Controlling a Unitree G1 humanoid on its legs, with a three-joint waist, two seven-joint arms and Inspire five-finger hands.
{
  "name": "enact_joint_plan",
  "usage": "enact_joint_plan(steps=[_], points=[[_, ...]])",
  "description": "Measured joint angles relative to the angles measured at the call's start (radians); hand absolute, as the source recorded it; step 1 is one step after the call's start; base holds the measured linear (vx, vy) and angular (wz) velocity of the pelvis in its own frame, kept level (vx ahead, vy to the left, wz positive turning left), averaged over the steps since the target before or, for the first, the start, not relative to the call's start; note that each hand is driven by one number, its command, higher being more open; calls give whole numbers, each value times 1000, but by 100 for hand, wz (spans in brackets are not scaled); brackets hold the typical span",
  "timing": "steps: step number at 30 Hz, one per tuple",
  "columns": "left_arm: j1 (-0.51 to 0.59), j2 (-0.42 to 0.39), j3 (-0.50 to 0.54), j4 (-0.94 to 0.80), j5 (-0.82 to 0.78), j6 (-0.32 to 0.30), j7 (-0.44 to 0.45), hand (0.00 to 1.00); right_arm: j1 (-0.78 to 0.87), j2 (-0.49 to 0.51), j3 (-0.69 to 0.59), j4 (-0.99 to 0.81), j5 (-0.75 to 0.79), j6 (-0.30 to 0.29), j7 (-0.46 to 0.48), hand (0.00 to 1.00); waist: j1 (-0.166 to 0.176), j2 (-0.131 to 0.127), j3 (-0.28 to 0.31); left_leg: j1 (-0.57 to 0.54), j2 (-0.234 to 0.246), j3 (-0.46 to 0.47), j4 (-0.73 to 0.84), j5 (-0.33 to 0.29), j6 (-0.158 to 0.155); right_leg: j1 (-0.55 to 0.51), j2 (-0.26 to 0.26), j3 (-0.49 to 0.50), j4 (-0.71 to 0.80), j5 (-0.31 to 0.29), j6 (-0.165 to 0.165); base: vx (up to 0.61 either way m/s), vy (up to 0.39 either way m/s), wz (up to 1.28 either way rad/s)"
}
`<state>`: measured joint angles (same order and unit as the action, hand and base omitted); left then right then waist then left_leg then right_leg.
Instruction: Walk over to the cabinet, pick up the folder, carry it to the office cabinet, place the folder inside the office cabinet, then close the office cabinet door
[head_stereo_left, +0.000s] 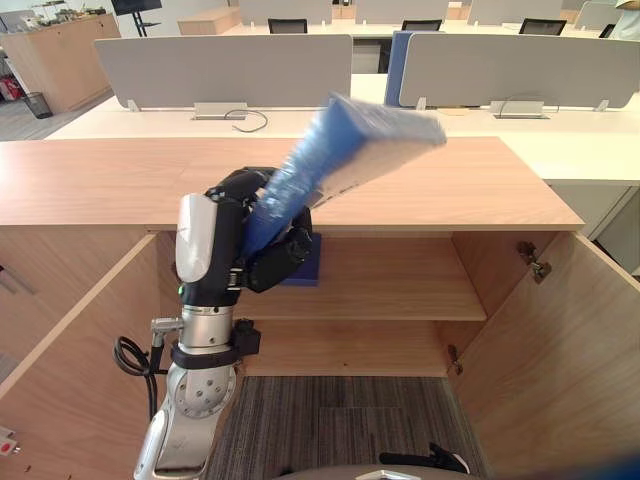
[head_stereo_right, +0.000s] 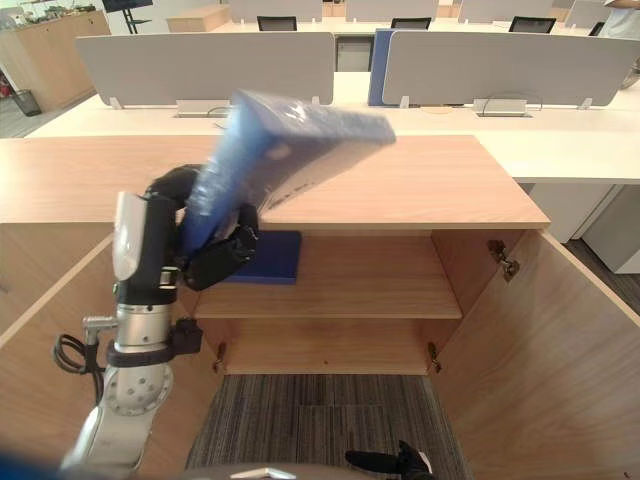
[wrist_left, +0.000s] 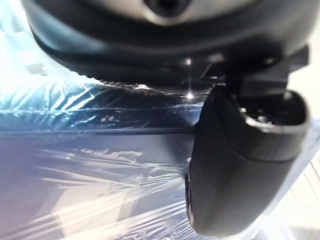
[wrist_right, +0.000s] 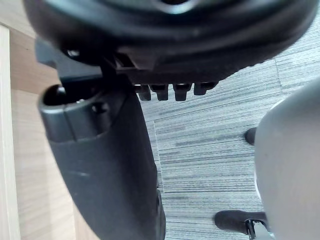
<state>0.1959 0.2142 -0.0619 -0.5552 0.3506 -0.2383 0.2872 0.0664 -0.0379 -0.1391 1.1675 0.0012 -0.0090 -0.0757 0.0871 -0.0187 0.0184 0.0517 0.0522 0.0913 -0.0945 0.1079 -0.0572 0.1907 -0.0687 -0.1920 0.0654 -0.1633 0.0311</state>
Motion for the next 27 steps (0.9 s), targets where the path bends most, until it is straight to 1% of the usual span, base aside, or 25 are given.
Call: enact_joint_plan(steps=[1, 3, 4, 6, 7, 9, 10, 11, 12, 14, 15, 16, 17, 19, 20, 21, 22, 25, 27], points=[[7, -10, 5, -3, -56, 0, -9, 0, -3, -2, 1, 3, 1, 0, -1, 100, 0, 2, 1, 0, 0, -1, 0, 0, 0, 0, 0, 0, 0, -1, -1, -85, 6, 2], [53, -67, 38, -14, -280, -1, -46, 0, 4, -2, 9, -35, 12, 8, -3, 100, -1, 5, 8, -3, -1, -4, 0, 5, 6, -4, 1, -2, 4, -1, -1, -87, 12, 3], [72, -88, 51, -20, -326, -1, -51, 0, 21, 1, 16, -72, 22, 9, -6, 100, -2, 5, 12, -3, -1, -5, 0, 6, 7, -5, 0, -3, 6, -1, -1, -63, 14, 2], [151, -163, 97, -55, -481, 0, -59, 0, 120, 13, 53, -275, 88, 9, -20, 100, -12, -3, 24, -10, -1, -4, 0, 8, 8, -14, 0, -2, 9, -1, -1, -43, 13, 0], [166, -177, 108, -61, -504, 0, -59, 0, 148, 26, 53, -337, 105, 11, -22, 100, -13, -6, 26, -13, 0, -4, 0, 9, 8, -16, 1, -2, 9, -1, -1, 0, 0, 0], [226, -212, 144, -82, -587, 0, -61, 0, 259, 70, 70, -618, 219, 12, -38, 100, -19, -18, 35, -19, 1, 2, 1, 9, 7, -26, 0, 3, 11, -1, -1, -4, 6, -6], [240, -220, 150, -86, -611, 0, -63, 0, 283, 77, 78, -700, 249, 12, -38, 100, -21, -20, 36, -21, 1, 5, 1, 9, 7, -31, 0, 6, 13, -1, -1, -1, 12, -9], [263, -232, 153, -90, -659, 1, -71, 0, 327, 91, 88, -862, 305, 9, -36, 100, -25, -22, 38, -23, 1, 8, 1, 9, 7, -34, -1, 9, 14, 0, 0, 0, 12, -7], [272, -235, 154, -90, -679, 3, -78, 0, 342, 97, 91, -936, 324, 4, -36, 100, -28, -24, 38, -23, 1, 9, 2, 9, 7, -35, -2, 10, 14, 0, 1, -1, 14, -6], [303, -240, 161, -91, -716, 12, -115, 0, 349, 109, 86, -1190, 331, -25, -37, 100, -38, -29, 40, -22, 1, 13, 5, 7, 8, -37, -4, 14, 14, 2, 3, -6, 17, -7], [309, -240, 165, -91, -725, 19, -141, 0, 337, 107, 77, -1293, 317, -54, -37, 100, -38, -30, 39, -22, 1, 17, 5, 6, 9, -39, -5, 19, 14, 2, 4, -13, 20, -10], [310, -239, 170, -91, -735, 23, -157, 0, 323, 105, 67, -1370, 315, -65, -37, 100, -39, -31, 39, -22, 1, 21, 5, 5, 9, -40, -5, 22, 14, 3, 5, -14, 18, -10], [310, -240, 175, -91, -737, 24, -165, 0, 309, 102, 62, -1411, 315, -76, -37, 100, -39, -30, 39, -22, 1, 24, 5, 5, 9, -42, -5, 25, 14, 3, 5, -16, 20, -16], [308, -239, 209, -92, -755, 25, -193, 0, 237, 95, 43, -1505, 316, -129, -33, 100, -41, -29, 39, -22, 3, 36, 6, 3, 9, -49, -3, 37, 16, 4, 6, -14, 15, -16], [303, -239, 220, -92, -756, 28, -198, 0, 202, 84, 41, -1532, 322, -145, -32, 100, -44, -29, 38, -22, 3, 37, 6, 3, 9, -49, -3, 38, 17, 4, 6, -13, 7, -7], [295, -239, 232, -92, -759, 30, -209, 0, 157, 55, 42, -1550, 362, -169, -26, 100, -44, -29, 38, -21, 3, 39, 6, 3, 8, -49, -3, 40, 17, 5, 7, -13, 7, -3], [289, -237, 236, -92, -762, 30, -212, 0, 132, 39, 44, -1554, 376, -176, -19, 100, -45, -28, 38, -20, 3, 39, 6, 3, 8, -49, -3, 41, 17, 5, 7, -12, 9, -3], [255, -207, 236, -92, -783, 31, -228, 0, -24, -77, 97, -1550, 484, -180, 11, 100, -44, -20, 34, -20, 3, 40, 6, 3, 9, -49, -3, 42, 18, 7, 9, 0, 0, 0], [237, -173, 229, -92, -788, 31, -252, 0, -148, -178, 174, -1517, 551, -180, 47, 100, -44, -9, 27, -18, 3, 42, 6, 3, 9, -49, -3, 45, 18, 10, 12, 0, 0, 0]])
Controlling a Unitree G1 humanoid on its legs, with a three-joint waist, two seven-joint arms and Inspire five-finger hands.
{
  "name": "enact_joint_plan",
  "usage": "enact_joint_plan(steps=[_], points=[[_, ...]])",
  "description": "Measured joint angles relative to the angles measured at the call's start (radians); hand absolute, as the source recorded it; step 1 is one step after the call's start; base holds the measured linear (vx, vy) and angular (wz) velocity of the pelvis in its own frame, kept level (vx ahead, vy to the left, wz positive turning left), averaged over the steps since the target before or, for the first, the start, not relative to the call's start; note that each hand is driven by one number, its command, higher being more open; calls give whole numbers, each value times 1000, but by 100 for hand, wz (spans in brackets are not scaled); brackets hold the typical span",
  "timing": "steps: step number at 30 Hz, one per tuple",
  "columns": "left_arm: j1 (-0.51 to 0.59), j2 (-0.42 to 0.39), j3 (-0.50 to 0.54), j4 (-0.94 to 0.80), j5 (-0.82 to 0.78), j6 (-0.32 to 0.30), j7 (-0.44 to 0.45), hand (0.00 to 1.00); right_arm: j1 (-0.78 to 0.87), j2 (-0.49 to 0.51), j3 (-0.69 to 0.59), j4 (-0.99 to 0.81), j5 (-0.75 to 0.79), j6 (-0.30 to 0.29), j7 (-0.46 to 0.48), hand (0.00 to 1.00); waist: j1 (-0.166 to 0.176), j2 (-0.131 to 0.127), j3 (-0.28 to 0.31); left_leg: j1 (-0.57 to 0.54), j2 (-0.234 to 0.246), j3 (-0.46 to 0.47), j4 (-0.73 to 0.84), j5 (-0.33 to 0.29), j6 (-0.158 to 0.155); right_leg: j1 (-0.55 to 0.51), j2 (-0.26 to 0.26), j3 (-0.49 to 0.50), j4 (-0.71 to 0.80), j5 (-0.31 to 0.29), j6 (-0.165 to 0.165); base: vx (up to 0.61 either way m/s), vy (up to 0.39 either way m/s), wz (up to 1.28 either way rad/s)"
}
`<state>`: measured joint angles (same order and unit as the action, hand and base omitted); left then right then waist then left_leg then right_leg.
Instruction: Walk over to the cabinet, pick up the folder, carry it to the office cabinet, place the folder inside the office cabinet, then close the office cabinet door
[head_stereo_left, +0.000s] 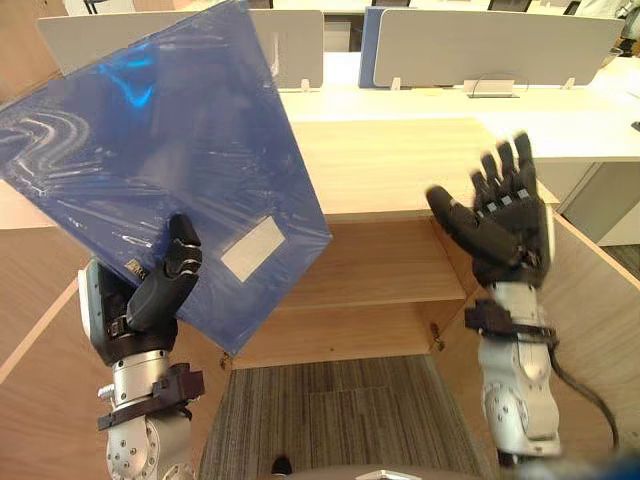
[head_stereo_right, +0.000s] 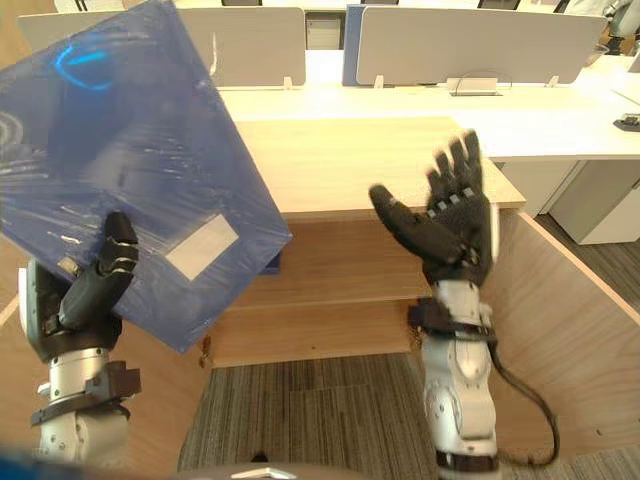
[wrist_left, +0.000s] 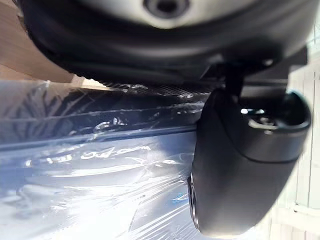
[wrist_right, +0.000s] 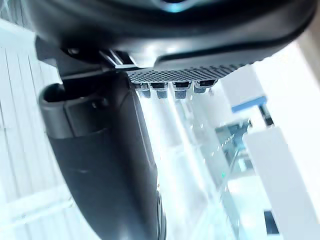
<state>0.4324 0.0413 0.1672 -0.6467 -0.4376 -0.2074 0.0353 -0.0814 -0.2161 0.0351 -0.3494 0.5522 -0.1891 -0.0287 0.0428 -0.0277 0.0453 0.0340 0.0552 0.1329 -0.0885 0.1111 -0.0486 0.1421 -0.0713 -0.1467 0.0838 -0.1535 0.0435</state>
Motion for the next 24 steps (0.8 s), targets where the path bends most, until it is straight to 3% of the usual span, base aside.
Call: enact_joint_plan(steps=[3, 6, 12, 20, 21, 24], points=[[-27, 48, -43, 0, -5, 0, -42, 0, -155, -100, 102, 59, 59, 1, 66, 100, 8, 10, -6, 3, 0, 0, 0, 1, 1, 1, 0, 2, 3, 3, 2, -22, 10, 0], [-27, 87, -79, 0, -4, 0, -77, 0, -247, -129, 154, 110, 100, 2, 100, 100, 13, 15, -9, 5, 0, 0, 0, 2, 2, 1, -1, 3, 6, 5, 5, -37, 16, 0], [-36, 157, -139, 5, -26, 0, -111, 0, -311, -231, 265, 197, 191, 16, 119, 100, 11, 24, -13, 6, -6, 1, -1, 6, 8, 1, -2, 3, 10, 7, 8, -48, 15, -1], [-56, 205, -163, 32, -47, -3, -87, 0, -446, -371, 410, 286, 238, 27, 152, 100, 9, 48, -23, 4, -8, -6, -5, 17, 15, 1, -3, -5, 15, 9, 6, -42, 8, 3], [-57, 222, -164, 33, -59, -5, -85, 0, -466, -397, 434, 293, 245, 28, 160, 0, 9, 49, -24, 4, -8, -8, -5, 18, 14, 1, -2, -6, 15, 10, 5, 0, 0, 3], [-57, 282, -165, 41, -75, -20, -77, 0, -515, -482, 525, 308, 294, 33, 184, 0, 9, 50, -24, 2, -8, -9, -6, 20, 14, 0, -2, -8, 14, 11, 4, 0, 0, 0]])
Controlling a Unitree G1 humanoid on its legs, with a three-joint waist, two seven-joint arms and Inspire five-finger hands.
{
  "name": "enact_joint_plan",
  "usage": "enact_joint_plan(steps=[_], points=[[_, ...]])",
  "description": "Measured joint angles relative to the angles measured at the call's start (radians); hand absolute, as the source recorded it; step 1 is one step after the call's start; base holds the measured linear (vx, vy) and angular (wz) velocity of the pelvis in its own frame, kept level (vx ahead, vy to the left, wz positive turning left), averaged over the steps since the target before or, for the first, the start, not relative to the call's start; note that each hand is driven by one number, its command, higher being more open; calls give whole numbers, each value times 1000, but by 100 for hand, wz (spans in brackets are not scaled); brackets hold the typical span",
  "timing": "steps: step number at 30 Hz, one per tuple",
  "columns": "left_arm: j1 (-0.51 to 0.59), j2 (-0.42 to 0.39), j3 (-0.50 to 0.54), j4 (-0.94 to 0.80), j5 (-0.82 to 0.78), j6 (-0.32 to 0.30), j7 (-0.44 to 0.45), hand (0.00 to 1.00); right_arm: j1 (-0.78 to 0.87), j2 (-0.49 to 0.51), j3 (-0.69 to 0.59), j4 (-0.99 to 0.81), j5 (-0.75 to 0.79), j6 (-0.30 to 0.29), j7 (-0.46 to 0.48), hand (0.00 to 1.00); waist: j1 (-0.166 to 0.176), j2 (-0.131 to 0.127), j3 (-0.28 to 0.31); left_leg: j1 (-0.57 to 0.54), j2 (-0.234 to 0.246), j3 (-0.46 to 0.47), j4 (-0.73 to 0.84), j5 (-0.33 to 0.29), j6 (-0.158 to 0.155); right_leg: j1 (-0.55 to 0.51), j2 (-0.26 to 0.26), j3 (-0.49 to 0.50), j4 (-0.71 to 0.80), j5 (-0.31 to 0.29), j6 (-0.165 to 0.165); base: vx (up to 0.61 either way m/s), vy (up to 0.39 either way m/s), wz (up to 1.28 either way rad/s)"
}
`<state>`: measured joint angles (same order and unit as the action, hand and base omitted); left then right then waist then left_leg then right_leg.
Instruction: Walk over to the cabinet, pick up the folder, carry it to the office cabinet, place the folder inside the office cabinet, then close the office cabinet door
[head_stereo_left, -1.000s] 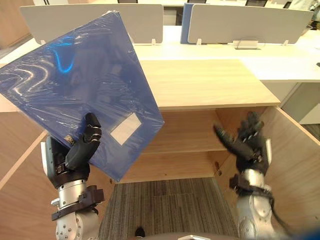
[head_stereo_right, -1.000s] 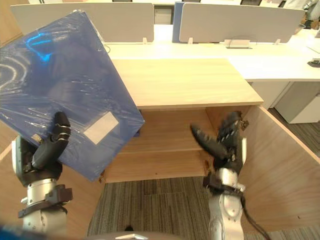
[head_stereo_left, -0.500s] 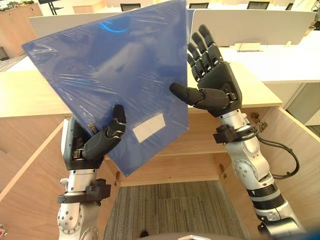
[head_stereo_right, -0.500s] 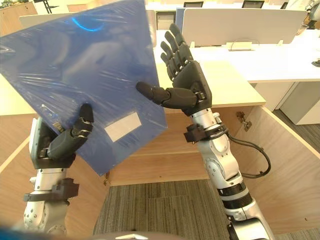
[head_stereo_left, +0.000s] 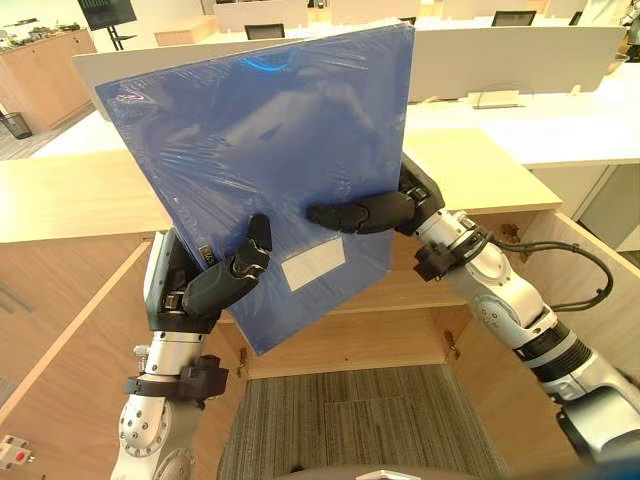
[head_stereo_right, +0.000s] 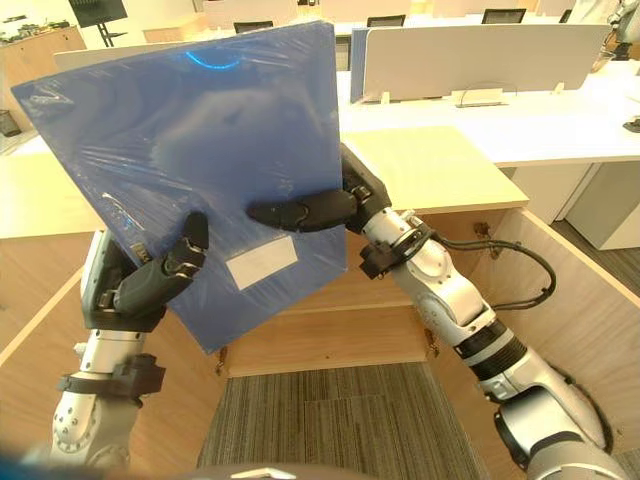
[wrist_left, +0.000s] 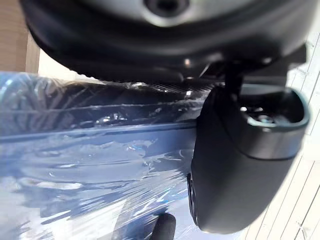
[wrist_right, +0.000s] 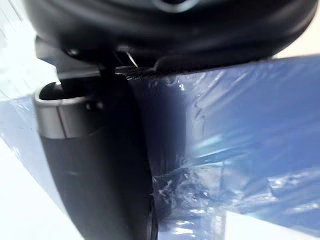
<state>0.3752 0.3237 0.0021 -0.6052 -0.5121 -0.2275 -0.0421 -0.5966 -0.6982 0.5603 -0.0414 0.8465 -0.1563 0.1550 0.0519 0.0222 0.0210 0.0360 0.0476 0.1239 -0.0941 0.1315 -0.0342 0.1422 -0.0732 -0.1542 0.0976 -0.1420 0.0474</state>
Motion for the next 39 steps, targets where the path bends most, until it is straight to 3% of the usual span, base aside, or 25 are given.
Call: enact_joint_plan(steps=[1, 5, 9, 13, 18, 23, 29, 33, 37, 39], points=[[0, 33, 0, 11, -13, -9, 0, 100, -25, -43, 49, 1, 41, 2, 5, 0, 0, 1, -1, -1, 0, 0, 0, 1, 0, -1, 0, 0, -1, 1, 0, -34, 11, 2], [0, 194, -30, 90, -93, -35, -4, 100, -67, -213, 188, -6, 177, 28, 83, 0, 5, 0, -2, -7, -1, -1, 0, 2, 0, -2, 0, -1, -7, 5, -1, -9, 3, 0], [2, 363, -128, 235, -205, -24, -81, 100, -65, -346, 225, -77, 164, 39, 142, 0, 3, 0, -1, -17, 0, 2, 0, 3, -1, -16, 0, 2, -6, 6, -1, -2, 1, -1], [2, 441, -262, 330, -287, 14, -208, 100, -50, -411, 220, -133, 33, 38, 143, 0, -2, -5, 0, -18, 0, 5, 0, 3, -1, -20, 0, 5, -3, 7, -1, -8, 6, -3], [2, 467, -387, 470, -228, 66, -352, 100, 92, -387, 133, -229, -192, 36, 152, 0, 1, -7, 1, -18, 5, 12, 0, 1, -3, -28, 2, 15, 4, 7, -1, -29, 5, -6], [1, 408, -392, 651, -52, 68, -384, 100, 226, -257, 115, -235, -434, 36, 144, 0, 3, -6, 1, -26, 14, 39, 0, 2, -3, -59, 8, 43, 19, 6, -3, -59, 8, -16], [-46, 238, -376, 1047, 209, 82, -357, 100, 335, -116, 134, -87, -782, -18, 163, 0, 6, -12, 1, -32, 25, 75, 0, 2, -3, -84, 11, 82, 18, 13, -7, -23, 12, -19], [-59, 37, -218, 1279, 438, 81, -257, 100, 345, -60, 138, 190, -1039, -21, 161, 0, 33, -9, 12, -35, 26, 93, 3, 2, -2, -94, 13, 101, 17, 25, -4, -22, 14, -14], [-108, -128, 6, 1474, 444, 65, -175, 100, 270, 17, 136, 455, -1211, 3, 142, 0, 82, 19, 61, -41, 28, 141, 6, 1, 3, -155, 12, 151, 73, 23, 0, -81, 33, -41], [-142, -207, 172, 1566, 422, 71, -110, 100, 177, 107, 130, 611, -1249, 36, 114, 0, 96, 28, 108, -40, 30, 185, 11, -6, 5, -205, 14, 191, 130, 13, 6, -106, 30, -58]])
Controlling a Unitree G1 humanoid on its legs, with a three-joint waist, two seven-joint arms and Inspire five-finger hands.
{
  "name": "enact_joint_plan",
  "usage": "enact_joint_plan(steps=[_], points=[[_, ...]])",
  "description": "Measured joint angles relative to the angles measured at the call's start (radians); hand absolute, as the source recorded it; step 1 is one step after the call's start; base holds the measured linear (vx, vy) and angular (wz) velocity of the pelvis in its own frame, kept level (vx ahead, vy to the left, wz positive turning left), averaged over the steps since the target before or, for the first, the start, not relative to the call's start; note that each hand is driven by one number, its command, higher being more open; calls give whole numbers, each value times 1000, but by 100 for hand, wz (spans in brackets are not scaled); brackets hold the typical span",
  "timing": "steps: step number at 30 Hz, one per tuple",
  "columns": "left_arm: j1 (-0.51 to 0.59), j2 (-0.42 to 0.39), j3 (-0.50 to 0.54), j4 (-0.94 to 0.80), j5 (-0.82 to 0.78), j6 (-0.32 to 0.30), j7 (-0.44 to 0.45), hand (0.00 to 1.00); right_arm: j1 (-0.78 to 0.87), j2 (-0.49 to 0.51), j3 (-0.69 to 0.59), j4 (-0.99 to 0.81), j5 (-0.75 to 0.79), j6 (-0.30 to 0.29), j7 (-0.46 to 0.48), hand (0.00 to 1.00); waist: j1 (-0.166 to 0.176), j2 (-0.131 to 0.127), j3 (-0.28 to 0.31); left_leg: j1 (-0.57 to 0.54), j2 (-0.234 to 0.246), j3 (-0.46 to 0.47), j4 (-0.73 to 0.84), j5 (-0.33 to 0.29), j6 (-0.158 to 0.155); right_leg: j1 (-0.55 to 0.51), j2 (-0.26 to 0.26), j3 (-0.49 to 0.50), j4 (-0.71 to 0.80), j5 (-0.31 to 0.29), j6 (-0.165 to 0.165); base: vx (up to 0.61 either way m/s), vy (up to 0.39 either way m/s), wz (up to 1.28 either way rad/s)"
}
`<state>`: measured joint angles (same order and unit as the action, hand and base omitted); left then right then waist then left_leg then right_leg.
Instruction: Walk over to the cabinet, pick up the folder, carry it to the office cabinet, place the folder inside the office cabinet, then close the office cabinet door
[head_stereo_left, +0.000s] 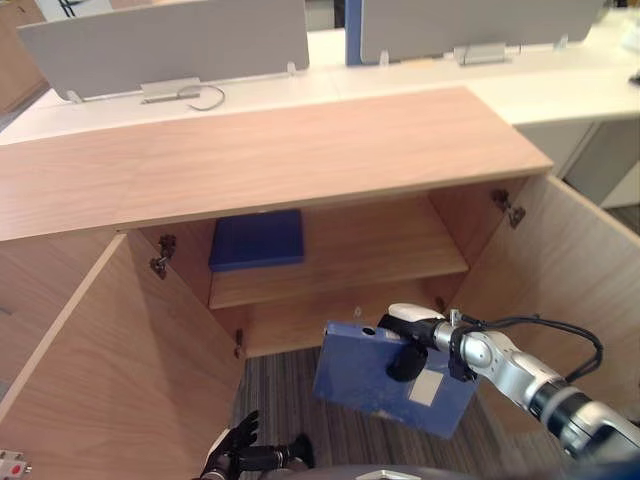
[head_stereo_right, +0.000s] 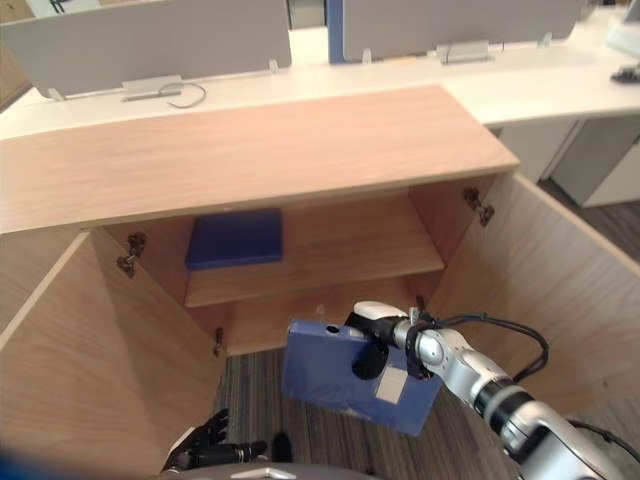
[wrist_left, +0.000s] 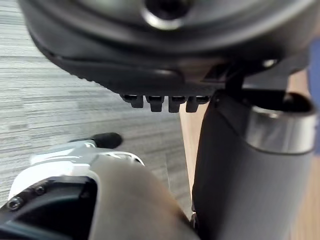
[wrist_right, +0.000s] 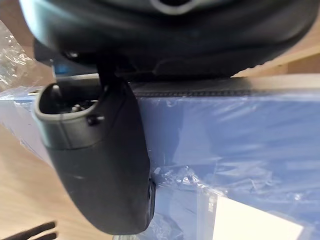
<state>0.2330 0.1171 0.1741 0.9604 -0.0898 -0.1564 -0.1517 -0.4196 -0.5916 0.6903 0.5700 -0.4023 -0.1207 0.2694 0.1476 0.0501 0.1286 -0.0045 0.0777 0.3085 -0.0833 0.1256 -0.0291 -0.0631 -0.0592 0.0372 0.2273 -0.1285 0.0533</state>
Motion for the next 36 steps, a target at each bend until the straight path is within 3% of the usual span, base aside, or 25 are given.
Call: enact_joint_plan(steps=[4, 8, 10, 13, 15, 16, 18, 21, 27, 31, 36], points=[[-28, -10, 153, 73, 1, 32, 81, 100, -85, 97, -17, 91, -71, 20, -69, 0, -7, -7, 61, -26, 13, -4, 101, -56, 1, 4, -13, -11, 16, -6, 12, -93, 10, -10], [-18, -24, 230, 133, 10, 89, 127, 100, -113, 197, -240, 160, -57, 57, -135, 0, -22, 1, 116, -69, 17, -37, 191, -100, 3, 17, -40, -91, 15, -26, 25, -50, 36, 22], [3, -58, 240, 135, 12, 106, 130, 100, -126, 228, -388, 205, 135, 94, -180, 0, -25, 7, 148, -123, 20, -80, 263, -127, 1, 16, -49, -145, 18, -32, 29, 6, 33, 50], [-3, -77, 215, 132, 8, 116, 128, 100, -178, 266, -514, 249, 399, 130, -232, 0, -21, 15, 191, -206, 45, -125, 384, -165, 8, -14, -47, -212, 72, -50, 18, 9, -21, 37], [-40, -88, 162, 112, -31, 117, 127, 100, -260, 313, -616, 245, 728, 137, -309, 0, -6, 22, 253, -282, 67, -158, 490, -203, 7, -81, -57, -290, 192, -89, 10, -46, -93, 15], [-47, -91, 153, 101, -39, 118, 127, 100, -274, 329, -645, 235, 799, 137, -326, 0, -5, 22, 259, -303, 67, -165, 508, -208, 8, -101, -66, -304, 226, -102, 9, -64, -131, 25], [-56, -95, 121, 26, -69, 113, 139, 100, -311, 376, -723, 160, 1087, 110, -390, 0, -1, 23, 297, -346, 57, -187, 579, -235, 6, -151, -116, -363, 366, -159, 11, -43, -117, 36], [-59, -92, 84, -32, -80, 113, 165, 100, -353, 405, -760, 50, 1328, 45, -431, 0, -4, 26, 301, -441, 33, -217, 728, -301, 8, -216, -189, -418, 532, -261, -4, -51, -81, 41], [-65, -103, 84, -74, -99, 114, 189, 100, -490, 406, -845, -12, 1397, -12, -521, 0, -11, 44, 311, -640, -12, -270, 961, -384, 23, -332, -295, -479, 764, -383, -4, -78, 23, 43], [-67, -109, 77, -83, -103, 115, 190, 100, -601, 381, -870, -12, 1481, -20, -556, 0, -2, 58, 319, -745, -38, -272, 1056, -404, 39, -421, -348, -470, 870, -415, 11, -88, 75, 21], [-86, -113, 69, -94, -133, 119, 197, 100, -751, 297, -917, 82, 1547, -38, -568, 0, 23, 73, 327, -851, -71, -271, 1115, -411, 33, -517, -402, -462, 957, -437, 14, -101, 65, 20]])
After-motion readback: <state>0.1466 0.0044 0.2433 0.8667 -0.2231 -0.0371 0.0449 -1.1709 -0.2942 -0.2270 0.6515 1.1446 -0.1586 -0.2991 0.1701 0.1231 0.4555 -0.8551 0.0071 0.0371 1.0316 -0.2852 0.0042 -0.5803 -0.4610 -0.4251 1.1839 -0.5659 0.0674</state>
